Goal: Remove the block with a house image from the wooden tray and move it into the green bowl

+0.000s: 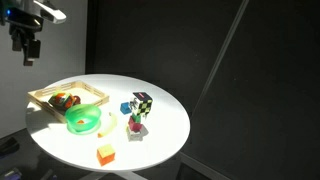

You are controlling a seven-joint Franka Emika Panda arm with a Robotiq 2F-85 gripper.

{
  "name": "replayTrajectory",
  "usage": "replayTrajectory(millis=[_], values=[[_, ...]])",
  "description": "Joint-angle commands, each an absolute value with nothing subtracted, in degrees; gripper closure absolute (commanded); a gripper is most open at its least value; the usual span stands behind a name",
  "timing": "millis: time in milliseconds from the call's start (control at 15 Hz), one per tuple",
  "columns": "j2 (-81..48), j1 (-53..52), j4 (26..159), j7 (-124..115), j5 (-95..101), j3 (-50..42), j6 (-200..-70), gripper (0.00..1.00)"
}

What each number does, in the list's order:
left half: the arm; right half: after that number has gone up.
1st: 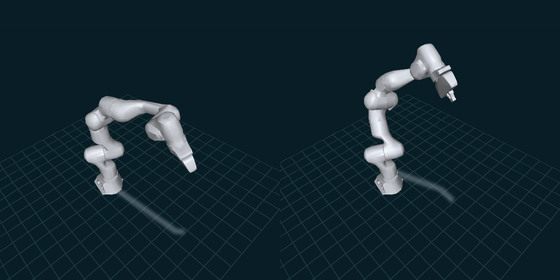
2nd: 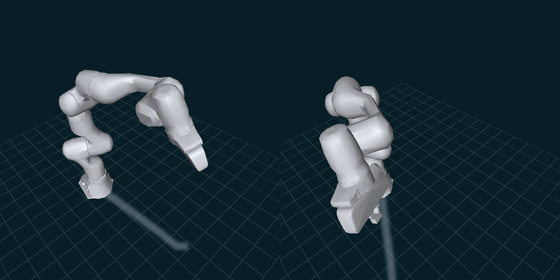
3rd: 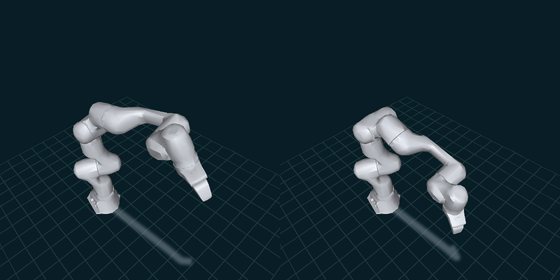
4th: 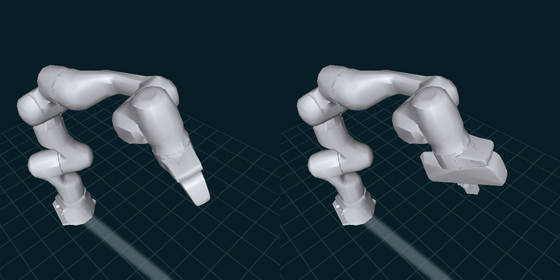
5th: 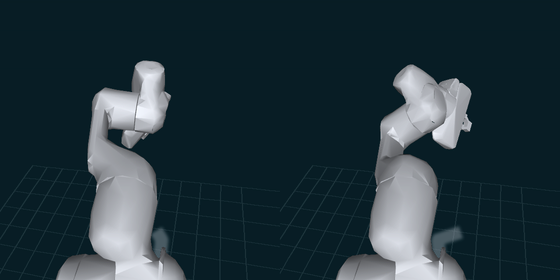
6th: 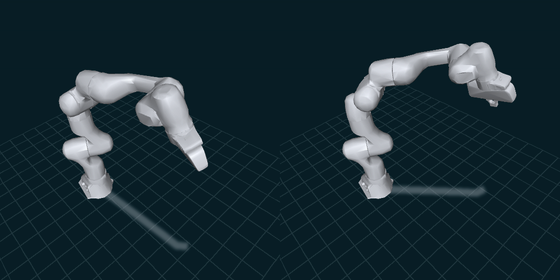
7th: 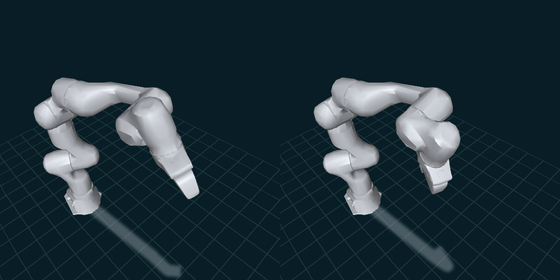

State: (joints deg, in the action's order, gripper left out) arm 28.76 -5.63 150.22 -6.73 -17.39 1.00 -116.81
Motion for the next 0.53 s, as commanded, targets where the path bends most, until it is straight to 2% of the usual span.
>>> replayTrajectory(millis=[0,467], values=[[28.8,-4.9,150.1,-6.5,-17.7,1.6,-116.6,0.0],[27.9,-4.8,149.5,-6.8,-17.7,1.7,-116.8,0.0]])
